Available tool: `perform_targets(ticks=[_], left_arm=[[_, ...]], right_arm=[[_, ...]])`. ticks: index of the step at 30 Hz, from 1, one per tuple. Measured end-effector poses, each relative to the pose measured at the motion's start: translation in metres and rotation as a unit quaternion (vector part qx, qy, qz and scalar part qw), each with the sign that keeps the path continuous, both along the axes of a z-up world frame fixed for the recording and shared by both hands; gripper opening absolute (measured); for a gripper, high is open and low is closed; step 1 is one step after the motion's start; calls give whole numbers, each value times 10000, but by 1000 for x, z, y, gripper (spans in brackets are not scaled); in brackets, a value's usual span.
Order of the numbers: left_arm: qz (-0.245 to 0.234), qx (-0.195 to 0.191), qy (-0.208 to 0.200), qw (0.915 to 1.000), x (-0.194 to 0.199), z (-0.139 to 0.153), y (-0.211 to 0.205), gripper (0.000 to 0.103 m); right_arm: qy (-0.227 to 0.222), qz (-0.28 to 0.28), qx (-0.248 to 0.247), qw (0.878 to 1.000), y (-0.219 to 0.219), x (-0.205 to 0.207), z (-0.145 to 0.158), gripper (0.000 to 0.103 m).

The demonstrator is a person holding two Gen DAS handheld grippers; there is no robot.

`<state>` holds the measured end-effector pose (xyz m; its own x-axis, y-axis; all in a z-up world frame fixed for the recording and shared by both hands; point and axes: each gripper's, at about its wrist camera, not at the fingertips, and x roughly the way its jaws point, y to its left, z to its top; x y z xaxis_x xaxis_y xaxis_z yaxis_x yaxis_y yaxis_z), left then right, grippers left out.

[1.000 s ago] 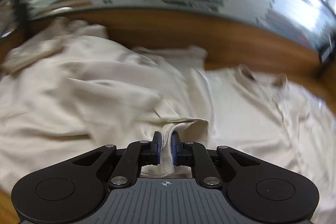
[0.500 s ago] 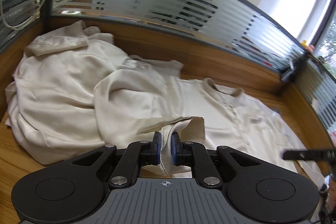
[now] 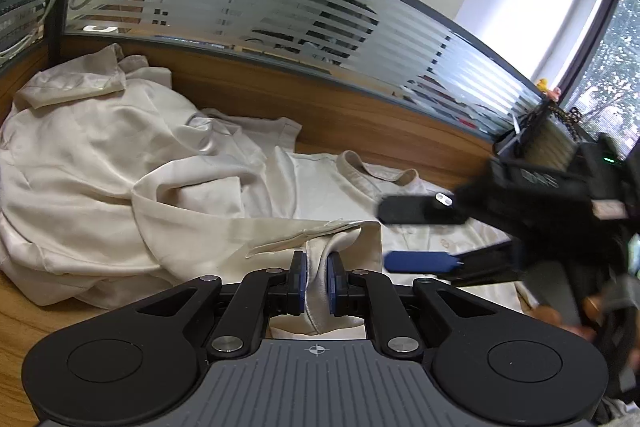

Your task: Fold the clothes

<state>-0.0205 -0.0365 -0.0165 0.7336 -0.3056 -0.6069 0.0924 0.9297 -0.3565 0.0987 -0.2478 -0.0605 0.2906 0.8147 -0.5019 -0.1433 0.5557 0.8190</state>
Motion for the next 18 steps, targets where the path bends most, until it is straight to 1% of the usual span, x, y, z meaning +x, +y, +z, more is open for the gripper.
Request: perform_targets(ticks=[2,4,5,7,8,9,11,13,14,16,18], left_arm=[[-51,2,-7,10000,0,-1,-3,13],[-106,0,-23,9999,0,-1,-5,13],[-135,9,-24,9999,1,-1,-7,13],[-207,56,36,9998,4,-3,-11,14],[-244,76,58,9997,5,-4,-12,14],[-276,73,45,9996,6,-4,-13,15],[-314,64,-38,9995,5,-2,-13,22],[-330,68,-130,9993,4,0,-13,41],[-321,75,-150,9993,4,0,-12,44],[-314,70,-127,9994,6,-2,-10,46],[-315,64,22,9995,11,-10,-9,47]], right_arm=[[267,-49,152,9995,1,6,-8,77],[481,7,244,9985,5,9,-14,75],[555,59,226,9982,8,10,-16,70],[655,153,220,9975,12,9,-20,43],[686,170,261,9972,13,9,-21,18],[687,149,269,9972,13,8,-20,19],[547,81,223,9982,11,9,-12,17],[391,-30,199,9990,5,12,0,16],[307,-109,196,9993,0,14,6,16],[120,-306,199,9993,-15,18,21,16],[-94,-516,160,9985,-33,22,36,16]])
